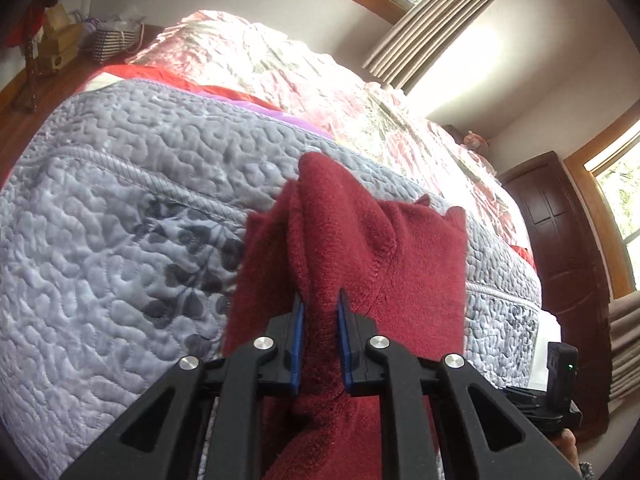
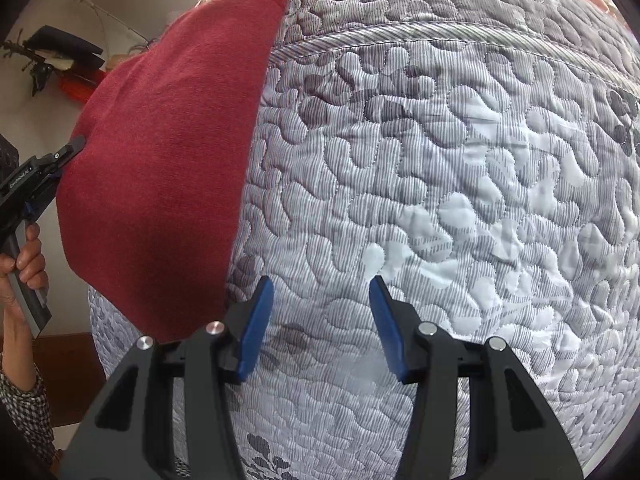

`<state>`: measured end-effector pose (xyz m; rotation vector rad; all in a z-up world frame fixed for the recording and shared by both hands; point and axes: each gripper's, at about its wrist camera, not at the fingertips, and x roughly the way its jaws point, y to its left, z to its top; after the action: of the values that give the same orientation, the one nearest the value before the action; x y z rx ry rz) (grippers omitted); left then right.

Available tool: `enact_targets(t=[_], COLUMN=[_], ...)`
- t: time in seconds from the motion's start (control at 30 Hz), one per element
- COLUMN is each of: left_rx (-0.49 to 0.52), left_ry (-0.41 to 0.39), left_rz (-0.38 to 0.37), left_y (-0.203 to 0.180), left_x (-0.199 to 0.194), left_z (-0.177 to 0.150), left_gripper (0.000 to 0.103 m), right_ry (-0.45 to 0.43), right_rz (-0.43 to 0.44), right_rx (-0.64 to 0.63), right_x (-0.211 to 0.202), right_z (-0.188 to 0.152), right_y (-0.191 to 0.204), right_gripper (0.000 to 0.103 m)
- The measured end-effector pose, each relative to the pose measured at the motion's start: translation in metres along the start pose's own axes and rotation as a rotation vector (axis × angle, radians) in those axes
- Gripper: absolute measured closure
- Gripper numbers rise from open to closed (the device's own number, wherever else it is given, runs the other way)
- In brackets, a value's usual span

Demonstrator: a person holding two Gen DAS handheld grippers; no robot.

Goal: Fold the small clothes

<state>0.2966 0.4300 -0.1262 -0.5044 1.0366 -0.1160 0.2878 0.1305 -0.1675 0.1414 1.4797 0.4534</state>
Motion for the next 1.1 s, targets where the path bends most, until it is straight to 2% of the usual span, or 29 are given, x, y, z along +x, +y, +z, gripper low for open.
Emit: enact_targets(t=[0.1, 0.17, 0.27, 0.37, 0.43, 0.47, 0.57, 0.7, 0.8, 0.83, 0.87, 0.9, 0.97, 1.03, 1.1], left_rx=[-0.033, -0.051, -0.088, -0.086, -0.05, -0.039, -0.027, -0.005, -0.01, -0.014, -0.014, -0.016, -0.054, -0.079, -0.057], left_ry=[0.064, 0.082, 0.056, 0.053, 0.072, 0.089, 0.122, 0.182, 0.216, 0.224, 0.226, 0.229, 0.236, 0.229, 0.22], left_rz=[0.05, 0.04, -0.007, -0.025, -0.017, -0.017, -0.01, 0.002, 0.0, 0.003, 0.013, 0.016, -0.002, -0.042, -0.063], left_y=[0.026, 0.035, 0.035, 0.033, 0.031, 0.03, 0.033, 0.033, 0.037, 0.037, 0.038, 0.039, 0.043, 0.041, 0.036], left_x=[0.02, 0.028, 0.021, 0.009, 0.001, -0.003, -0.013, -0.016, -0.012, -0.009, -0.007, -0.004, -0.001, -0.007, -0.013], left_z=[-0.006, -0.012, -0.014, -0.015, -0.02, -0.024, -0.042, -0.071, -0.09, -0.094, -0.097, -0.098, -0.096, -0.092, -0.091], left_gripper=[0.088, 0.087, 0.083, 0.065, 0.06, 0.053, 0.049, 0.042, 0.046, 0.048, 0.059, 0.07, 0.079, 0.086, 0.087], right_ry=[0.006, 0.007, 0.004, -0.009, -0.012, -0.005, 0.028, 0.091, 0.132, 0.143, 0.149, 0.153, 0.142, 0.11, 0.066], right_rz=[0.004, 0.009, 0.025, 0.068, 0.096, 0.114, 0.13, 0.092, 0.098, 0.111, 0.139, 0.162, 0.17, 0.192, 0.207], right_rx=[0.003, -0.002, -0.016, -0.023, -0.027, -0.03, -0.062, -0.069, -0.037, -0.025, -0.011, 0.01, 0.024, 0.013, -0.004], right_x=[0.004, 0.005, 0.002, -0.004, -0.004, -0.002, 0.01, 0.041, 0.064, 0.071, 0.076, 0.079, 0.077, 0.063, 0.046], right_z=[0.001, 0.0, -0.002, 0.001, 0.003, 0.003, 0.006, 0.001, 0.0, 0.0, 0.001, -0.001, 0.0, 0.002, 0.002], right_y=[0.006, 0.013, 0.025, 0.046, 0.06, 0.069, 0.101, 0.123, 0.13, 0.132, 0.134, 0.135, 0.142, 0.147, 0.152], right_gripper=[0.053, 0.053, 0.052, 0.047, 0.044, 0.042, 0.036, 0.036, 0.038, 0.048, 0.069, 0.075, 0.082, 0.086, 0.087])
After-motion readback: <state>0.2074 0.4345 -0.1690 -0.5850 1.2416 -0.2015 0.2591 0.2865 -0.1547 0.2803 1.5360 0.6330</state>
